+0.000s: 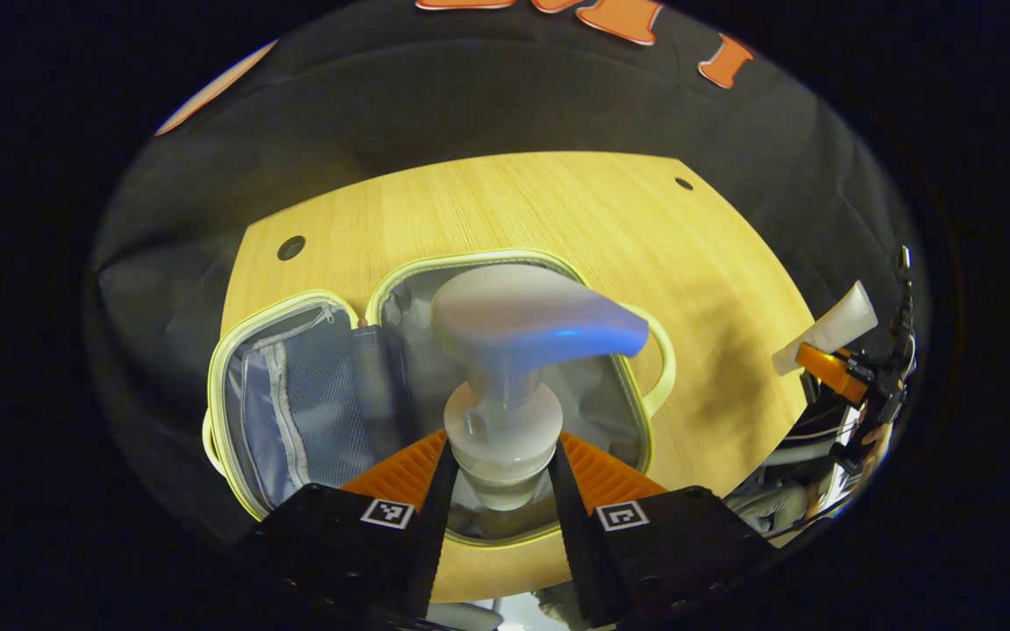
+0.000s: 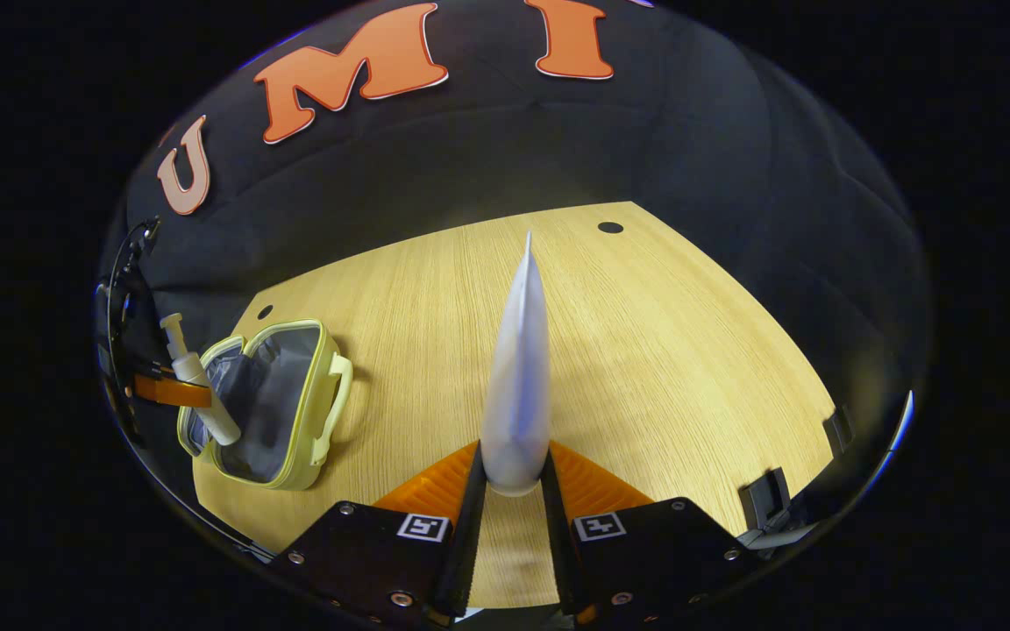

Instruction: First open the suitcase, pack the skin care products into it, and then close the suitcase.

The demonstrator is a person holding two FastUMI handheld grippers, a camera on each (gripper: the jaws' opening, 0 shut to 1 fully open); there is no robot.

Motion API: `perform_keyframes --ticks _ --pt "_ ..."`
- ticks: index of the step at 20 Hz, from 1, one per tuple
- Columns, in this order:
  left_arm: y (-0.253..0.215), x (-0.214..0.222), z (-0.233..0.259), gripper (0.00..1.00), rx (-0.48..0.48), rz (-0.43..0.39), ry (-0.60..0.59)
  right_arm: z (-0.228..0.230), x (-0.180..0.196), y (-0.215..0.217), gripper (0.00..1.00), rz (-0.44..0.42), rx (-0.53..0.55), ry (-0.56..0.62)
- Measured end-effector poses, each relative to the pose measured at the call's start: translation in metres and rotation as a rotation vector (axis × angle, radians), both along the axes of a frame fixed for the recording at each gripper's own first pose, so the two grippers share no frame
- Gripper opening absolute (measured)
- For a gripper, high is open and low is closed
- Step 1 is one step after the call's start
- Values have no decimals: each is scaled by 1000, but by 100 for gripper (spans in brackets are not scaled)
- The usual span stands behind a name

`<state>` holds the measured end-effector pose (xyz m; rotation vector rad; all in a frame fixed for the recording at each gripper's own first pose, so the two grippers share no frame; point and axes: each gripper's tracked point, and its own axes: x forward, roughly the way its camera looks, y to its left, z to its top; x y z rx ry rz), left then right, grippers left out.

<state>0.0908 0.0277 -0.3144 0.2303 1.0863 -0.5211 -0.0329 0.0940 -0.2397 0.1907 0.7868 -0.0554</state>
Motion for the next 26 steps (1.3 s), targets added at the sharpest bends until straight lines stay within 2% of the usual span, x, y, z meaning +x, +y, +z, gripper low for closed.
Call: perform_keyframes --ticks 1,2,7,11,15,16,17,18,20,23,26 --pt "1 1 -4 61 20 -29 21 1 -3 1 33 -11 -8 -2" --pt "-1 3 -7 61 33 -51 43 3 -6 2 38 -23 -17 -3" --pt "-11 25 -39 61 44 -75 131 14 -14 9 38 -82 -23 -4" --pt "-15 42 -62 60 27 -62 145 23 -19 15 38 -97 -38 -2" --pt "-14 40 -83 63 24 -29 175 34 -17 21 38 -84 -52 -12" --pt "-15 39 -81 67 1 -23 169 37 -16 23 38 -78 -55 -15" --pt "-20 39 -79 79 -21 -23 161 42 -15 26 38 -68 -58 -17" --pt "-19 38 -77 91 -27 -28 136 45 -11 29 38 -56 -59 -20" --pt "-16 43 -60 100 -36 -31 55 54 -3 40 38 -32 -48 -28" --pt "-8 49 -21 99 -52 -33 -110 70 11 68 38 28 -3 -31" --pt "5 40 34 99 -110 -18 -259 89 26 109 38 114 27 -28"
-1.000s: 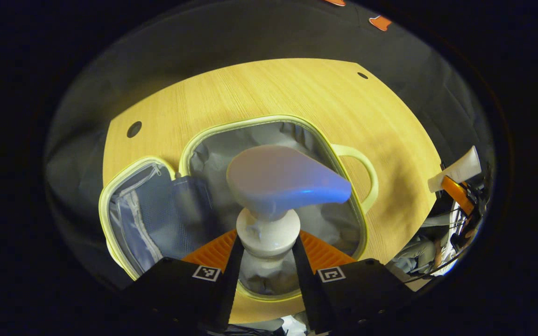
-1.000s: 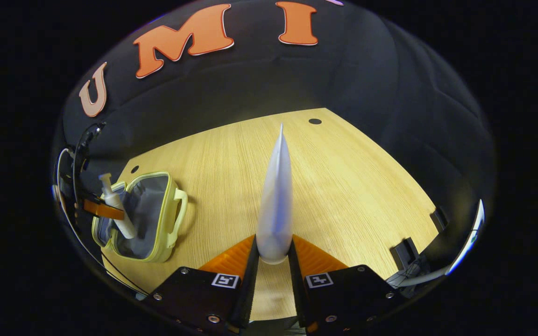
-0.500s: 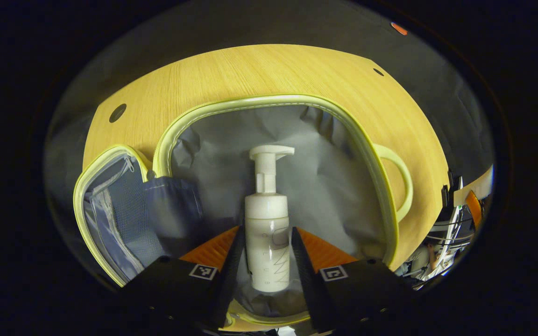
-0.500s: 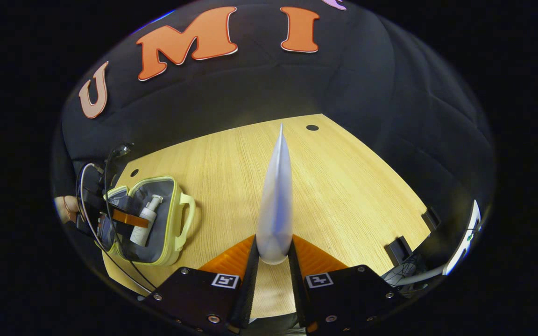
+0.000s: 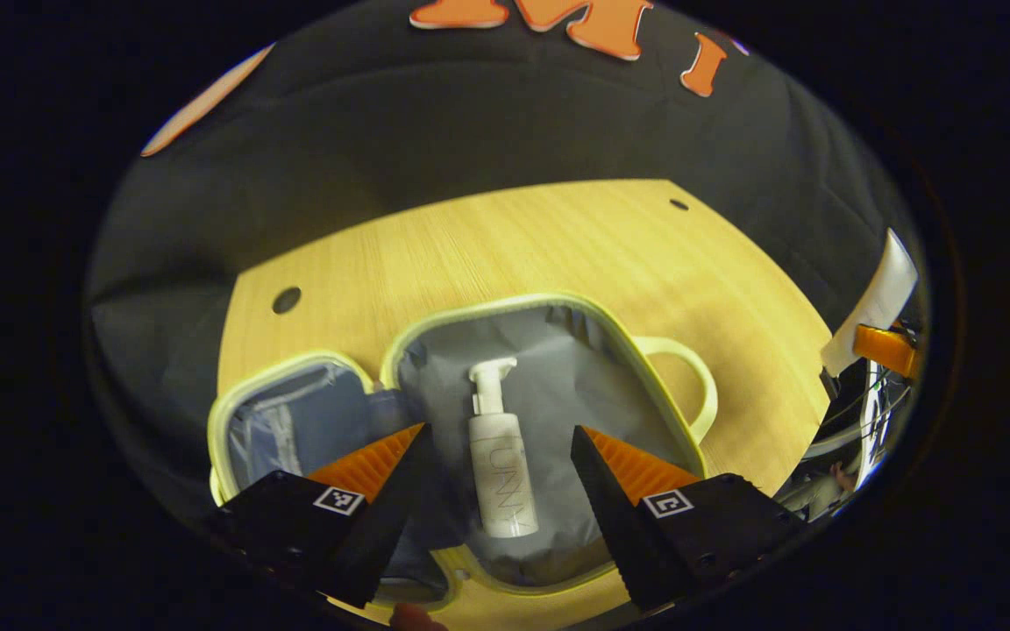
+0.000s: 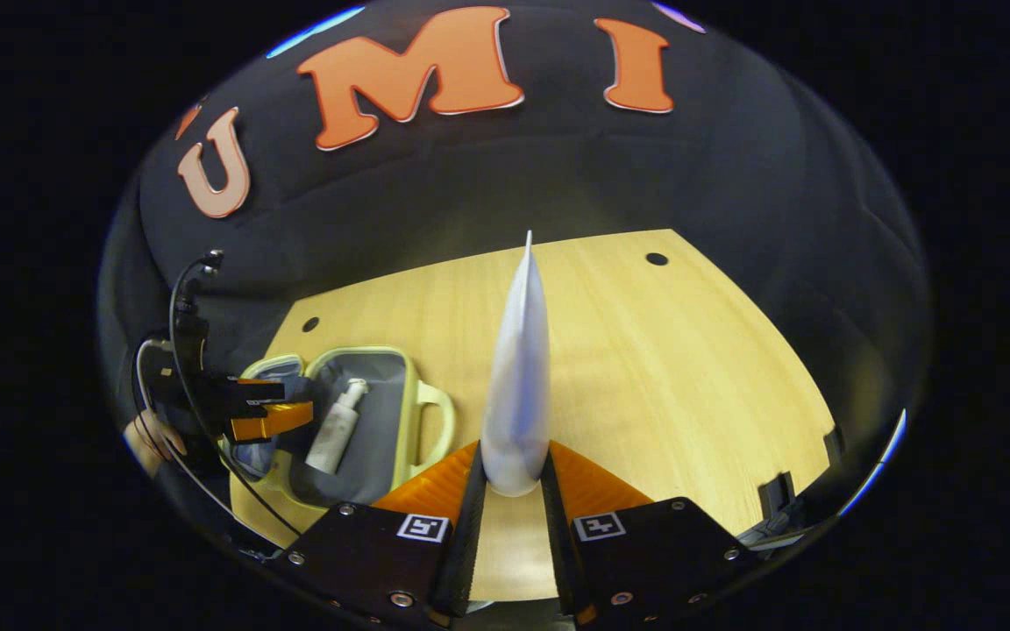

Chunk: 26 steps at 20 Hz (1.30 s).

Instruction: First open the suitcase, pack the skin care products into it, and then close the suitcase.

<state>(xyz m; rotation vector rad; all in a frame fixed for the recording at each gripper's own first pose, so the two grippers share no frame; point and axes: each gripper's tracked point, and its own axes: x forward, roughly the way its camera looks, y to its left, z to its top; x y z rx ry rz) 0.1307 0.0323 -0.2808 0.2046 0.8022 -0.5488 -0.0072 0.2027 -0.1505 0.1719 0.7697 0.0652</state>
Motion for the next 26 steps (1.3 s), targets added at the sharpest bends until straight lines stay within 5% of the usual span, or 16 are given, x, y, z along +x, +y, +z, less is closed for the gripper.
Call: perform_keyframes --ticks 8,14,26 --pt "119 -19 123 99 -22 146 -240 20 29 122 38 266 -18 53" --pt "215 -53 174 99 -23 252 -258 -27 25 186 38 394 -1 237" --pt "288 -64 137 99 -35 384 -194 -140 39 219 38 361 -14 545"
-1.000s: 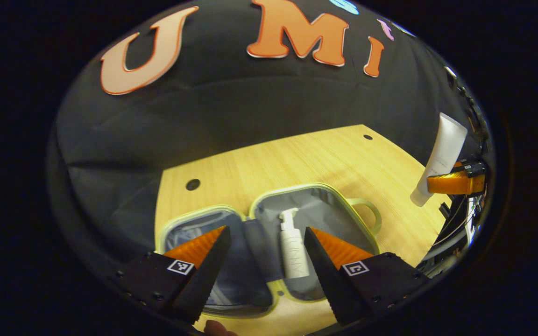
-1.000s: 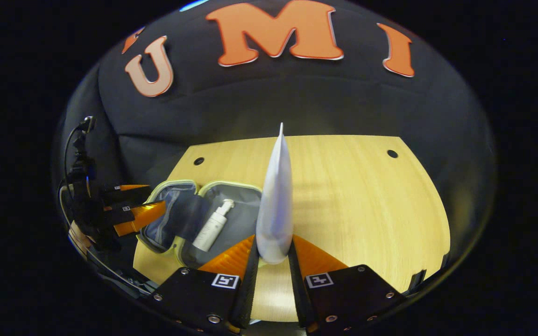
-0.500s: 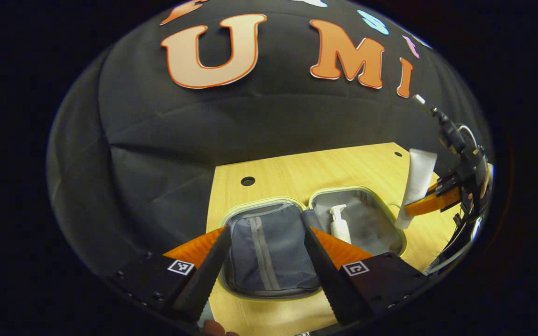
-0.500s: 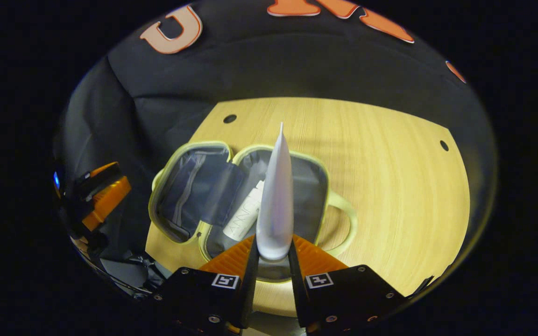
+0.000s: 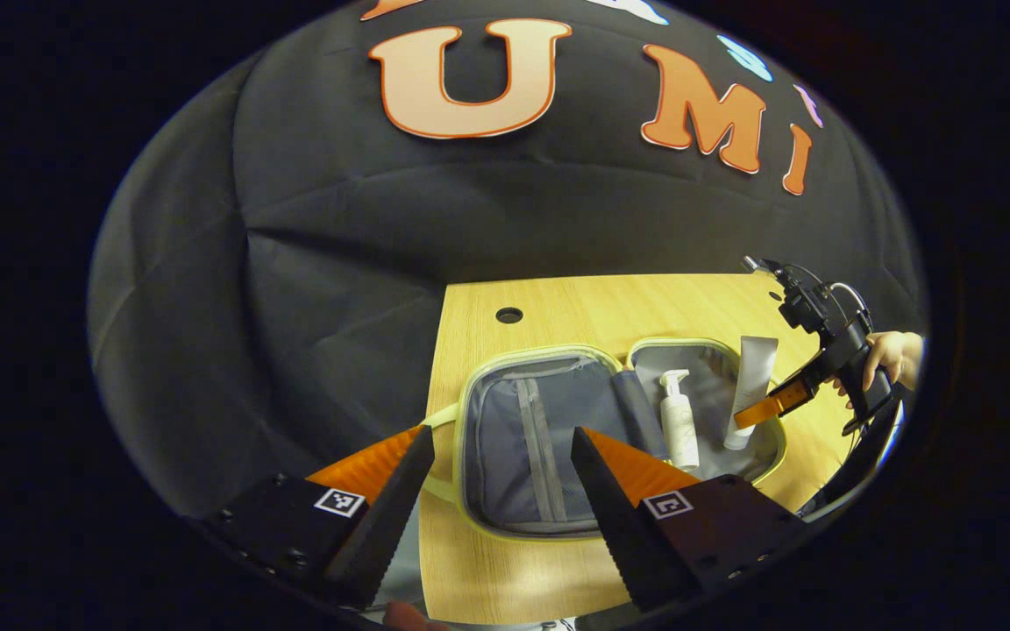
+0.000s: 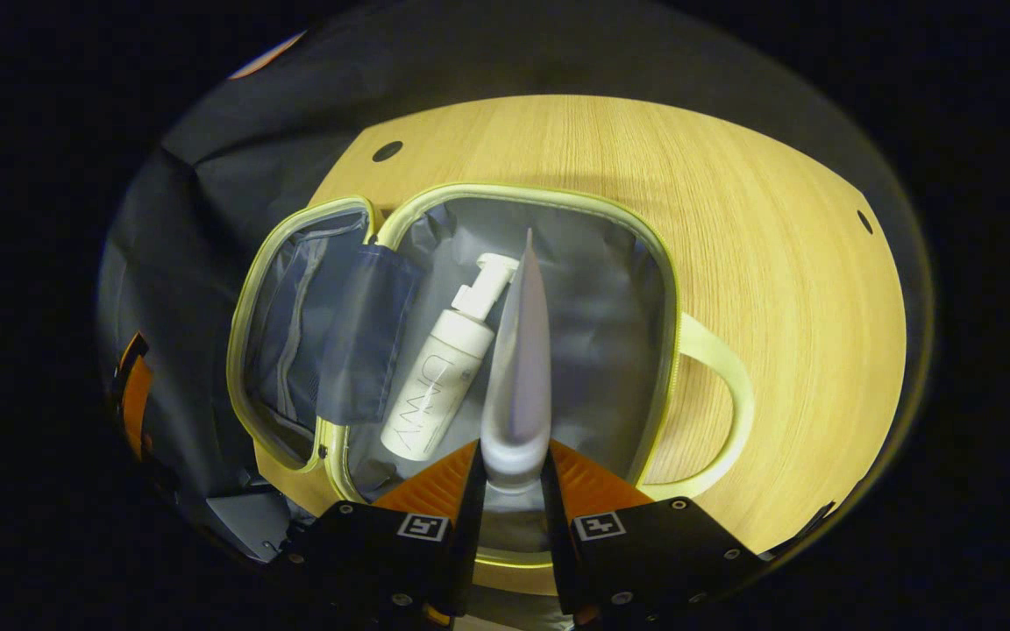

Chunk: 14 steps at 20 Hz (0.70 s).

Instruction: First open the suitcase, pack the skin care products into it, and then close the suitcase.

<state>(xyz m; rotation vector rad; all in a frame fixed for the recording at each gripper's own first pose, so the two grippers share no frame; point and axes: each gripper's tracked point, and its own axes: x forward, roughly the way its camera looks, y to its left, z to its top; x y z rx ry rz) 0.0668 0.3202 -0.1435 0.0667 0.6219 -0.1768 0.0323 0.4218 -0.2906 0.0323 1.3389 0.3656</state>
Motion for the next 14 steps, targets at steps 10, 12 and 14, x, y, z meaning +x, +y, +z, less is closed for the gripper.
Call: perform_keyframes --ticks 10,12,14 --pt "20 -6 -15 99 3 70 39 -9 23 9 95 -49 27 -46" --pt "27 -4 -16 99 5 85 34 -2 26 12 96 -43 38 -94" --pt "35 -6 -14 99 4 107 32 10 28 11 96 -44 48 -147"
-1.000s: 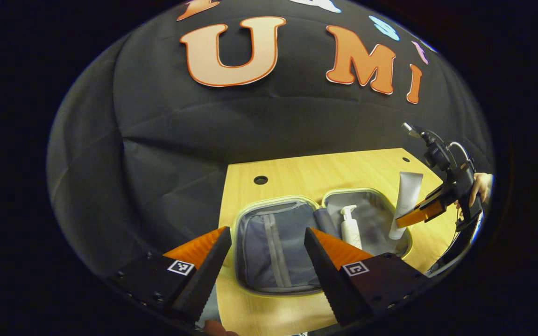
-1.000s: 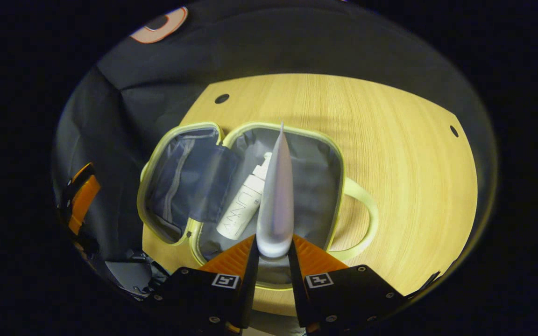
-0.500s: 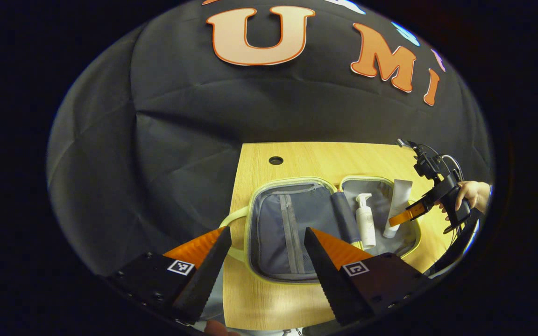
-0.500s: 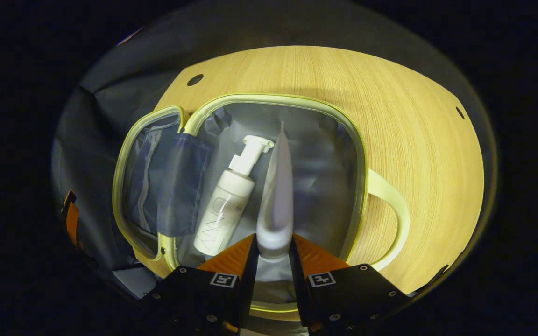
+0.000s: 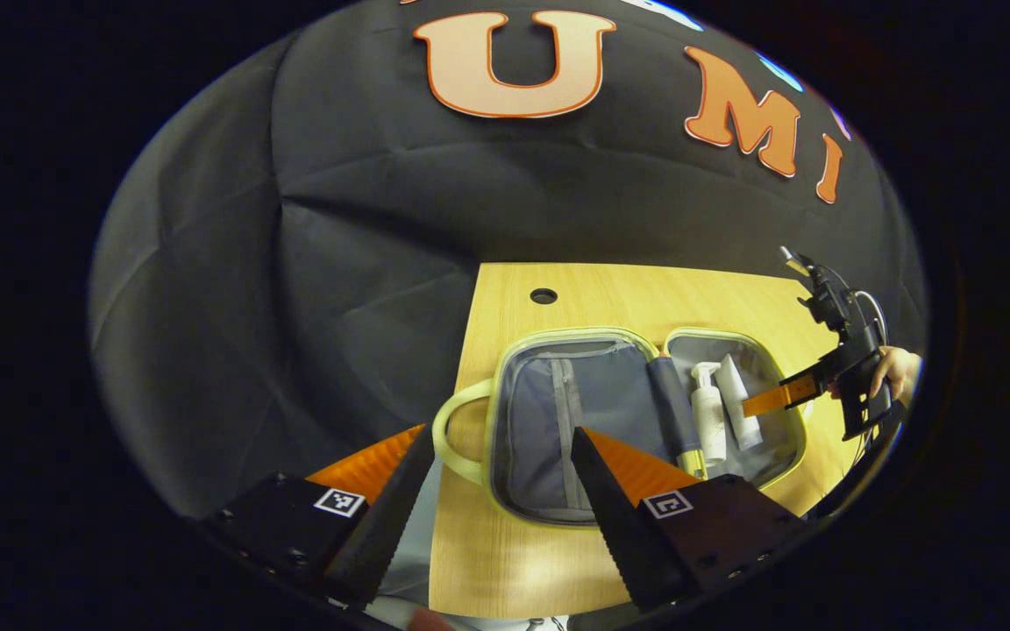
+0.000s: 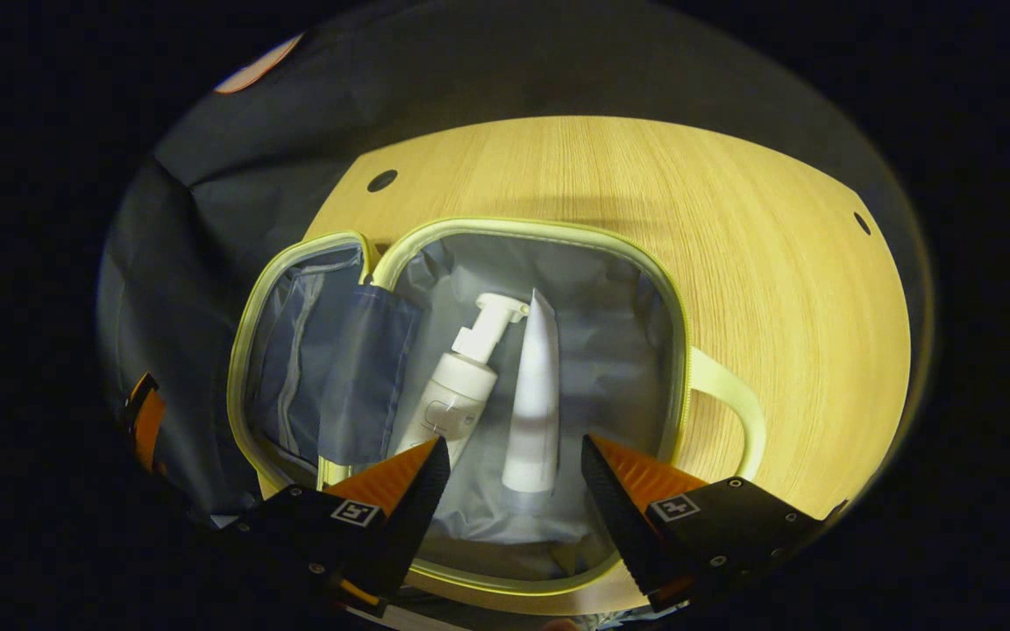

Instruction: First open the suitcase, pack the skin care products into it, and then close the suitcase.

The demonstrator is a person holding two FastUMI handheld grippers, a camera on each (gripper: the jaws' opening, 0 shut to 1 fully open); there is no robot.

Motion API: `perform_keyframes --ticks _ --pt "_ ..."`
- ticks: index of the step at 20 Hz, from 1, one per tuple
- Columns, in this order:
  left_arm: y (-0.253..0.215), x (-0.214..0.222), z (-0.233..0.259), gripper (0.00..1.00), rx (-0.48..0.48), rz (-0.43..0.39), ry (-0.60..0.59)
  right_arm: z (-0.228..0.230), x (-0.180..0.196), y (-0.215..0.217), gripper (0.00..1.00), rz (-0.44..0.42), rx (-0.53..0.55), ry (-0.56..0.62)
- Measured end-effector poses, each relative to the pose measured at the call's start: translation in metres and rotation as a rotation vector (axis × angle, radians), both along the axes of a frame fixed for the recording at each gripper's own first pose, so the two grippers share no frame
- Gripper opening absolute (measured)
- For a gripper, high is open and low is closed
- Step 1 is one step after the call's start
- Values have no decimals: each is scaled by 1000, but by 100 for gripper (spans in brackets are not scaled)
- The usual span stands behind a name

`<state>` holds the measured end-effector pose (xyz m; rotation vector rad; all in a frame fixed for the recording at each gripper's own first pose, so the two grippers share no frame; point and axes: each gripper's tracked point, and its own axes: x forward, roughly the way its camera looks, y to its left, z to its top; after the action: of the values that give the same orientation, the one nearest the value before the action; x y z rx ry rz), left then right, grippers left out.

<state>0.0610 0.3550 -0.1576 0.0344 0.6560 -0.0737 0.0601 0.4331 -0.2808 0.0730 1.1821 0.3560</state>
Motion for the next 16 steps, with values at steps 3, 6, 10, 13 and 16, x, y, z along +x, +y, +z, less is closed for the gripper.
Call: perform_keyframes --ticks 3,6,10,13,16 --pt "25 2 -2 99 -10 35 -16 27 1 0 96 -27 37 -72" --pt "45 14 -11 98 -98 30 -18 53 -2 -10 96 -92 47 -127" --pt "72 38 -40 99 -325 45 11 80 -14 -24 96 -175 84 -158" --pt "77 55 -62 98 -525 39 10 92 -27 -44 96 -230 76 -170" --pt "81 71 -91 98 -702 59 21 96 -38 -62 96 -295 68 -153"
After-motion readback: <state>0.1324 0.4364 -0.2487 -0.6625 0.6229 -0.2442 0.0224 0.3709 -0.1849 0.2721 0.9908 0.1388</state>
